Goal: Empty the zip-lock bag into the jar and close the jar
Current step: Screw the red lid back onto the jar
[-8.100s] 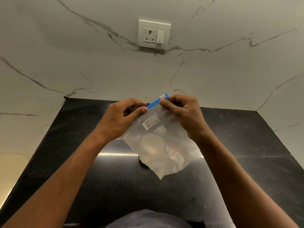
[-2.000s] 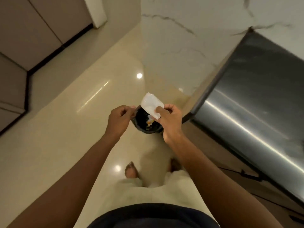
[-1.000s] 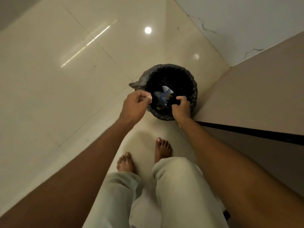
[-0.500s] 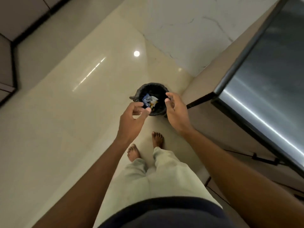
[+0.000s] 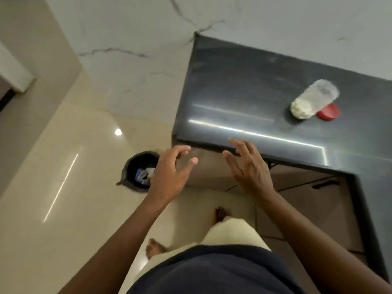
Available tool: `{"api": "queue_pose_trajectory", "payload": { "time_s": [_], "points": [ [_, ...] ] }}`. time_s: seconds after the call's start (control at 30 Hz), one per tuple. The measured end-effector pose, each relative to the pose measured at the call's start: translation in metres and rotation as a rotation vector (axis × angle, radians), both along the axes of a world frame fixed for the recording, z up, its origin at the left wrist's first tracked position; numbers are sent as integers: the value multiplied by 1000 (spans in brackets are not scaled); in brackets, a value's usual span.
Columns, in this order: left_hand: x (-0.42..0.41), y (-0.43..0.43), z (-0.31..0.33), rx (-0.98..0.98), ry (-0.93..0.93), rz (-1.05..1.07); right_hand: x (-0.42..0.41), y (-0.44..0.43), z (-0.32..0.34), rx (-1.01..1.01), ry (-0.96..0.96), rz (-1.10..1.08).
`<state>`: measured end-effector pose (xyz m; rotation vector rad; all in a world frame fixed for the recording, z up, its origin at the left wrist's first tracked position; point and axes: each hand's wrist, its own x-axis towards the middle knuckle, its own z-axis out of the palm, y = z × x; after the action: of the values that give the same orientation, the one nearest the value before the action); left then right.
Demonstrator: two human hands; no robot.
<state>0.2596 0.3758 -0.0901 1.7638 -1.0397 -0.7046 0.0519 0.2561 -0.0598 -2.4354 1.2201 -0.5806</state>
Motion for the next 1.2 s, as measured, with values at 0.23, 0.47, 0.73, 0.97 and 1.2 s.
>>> {"api": "queue_pose_trajectory", "payload": {
  "time_s": [0.23,0.47,0.73,0.97,1.2],
  "points": [
    [-103,-127,26,-36,-189,-213,-124,-89,8,-166,104,-229],
    [-196,-270,46,140,-222,-298,-222,-220,-4,-143,109,-338],
    [-248,-388,38,150,-35,-291,-253,-344,-19,175,179,-313],
    [-261,-414,24,128,-32,-154,-235,-411,-4,347,544,-114],
    [-262,-413,19,126,-103,-101,-242,-410,31,370,60,-333]
  ]
}}
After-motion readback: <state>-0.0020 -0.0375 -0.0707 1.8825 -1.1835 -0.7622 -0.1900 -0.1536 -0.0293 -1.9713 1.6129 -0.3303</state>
